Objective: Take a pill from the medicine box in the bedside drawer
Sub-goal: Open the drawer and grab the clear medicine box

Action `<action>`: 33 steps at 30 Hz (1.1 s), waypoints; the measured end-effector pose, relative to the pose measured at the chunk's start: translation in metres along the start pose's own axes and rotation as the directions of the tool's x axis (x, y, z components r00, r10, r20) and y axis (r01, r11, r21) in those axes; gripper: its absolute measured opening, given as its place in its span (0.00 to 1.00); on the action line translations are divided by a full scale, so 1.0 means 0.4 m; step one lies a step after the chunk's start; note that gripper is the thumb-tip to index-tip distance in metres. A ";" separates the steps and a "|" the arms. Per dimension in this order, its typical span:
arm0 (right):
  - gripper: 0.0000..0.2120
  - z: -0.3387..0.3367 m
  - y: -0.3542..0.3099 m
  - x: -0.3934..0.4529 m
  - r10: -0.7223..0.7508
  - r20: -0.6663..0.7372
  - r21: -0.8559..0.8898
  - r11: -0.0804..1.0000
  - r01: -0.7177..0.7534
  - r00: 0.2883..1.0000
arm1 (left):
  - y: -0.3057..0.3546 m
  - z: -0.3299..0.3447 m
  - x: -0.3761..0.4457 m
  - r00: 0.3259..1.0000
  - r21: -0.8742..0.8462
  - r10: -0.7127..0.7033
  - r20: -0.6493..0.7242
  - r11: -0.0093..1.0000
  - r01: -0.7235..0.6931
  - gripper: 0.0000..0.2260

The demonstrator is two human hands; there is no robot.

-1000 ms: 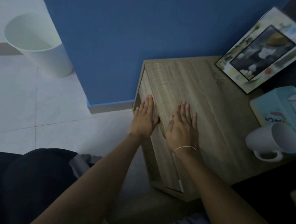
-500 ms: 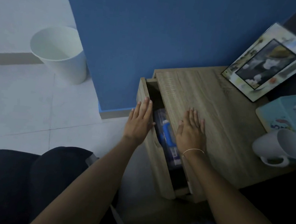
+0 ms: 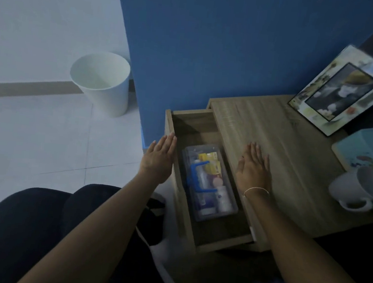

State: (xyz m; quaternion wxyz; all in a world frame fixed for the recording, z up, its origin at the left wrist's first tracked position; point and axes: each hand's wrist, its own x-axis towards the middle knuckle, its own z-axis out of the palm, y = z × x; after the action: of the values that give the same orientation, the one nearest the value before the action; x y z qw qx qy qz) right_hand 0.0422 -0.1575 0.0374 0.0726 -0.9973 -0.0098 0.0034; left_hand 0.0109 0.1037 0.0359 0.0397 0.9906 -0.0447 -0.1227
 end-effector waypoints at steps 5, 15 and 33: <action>0.26 -0.007 -0.002 -0.004 -0.007 -0.002 0.003 1.000 0.007 1.000 | -0.053 -0.009 -0.040 0.999 -0.004 -0.024 0.034 1.000 0.024 0.27; 0.26 0.010 0.006 0.002 -0.011 -0.036 0.057 0.998 0.013 0.999 | -0.116 -0.014 -0.074 0.998 0.062 -0.036 0.057 0.998 0.032 0.27; 0.39 0.131 -0.219 -0.190 -0.142 0.161 0.304 0.949 0.087 0.977 | 0.040 -0.012 0.066 0.995 -0.195 0.092 -0.048 0.976 -0.100 0.28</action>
State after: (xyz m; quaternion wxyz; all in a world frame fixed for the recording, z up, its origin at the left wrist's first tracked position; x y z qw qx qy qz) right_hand -0.0357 -0.0648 -0.0012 0.2196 -0.9685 -0.0737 0.0912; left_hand 0.0362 0.0855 0.0355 0.1445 0.9807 -0.0794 -0.1052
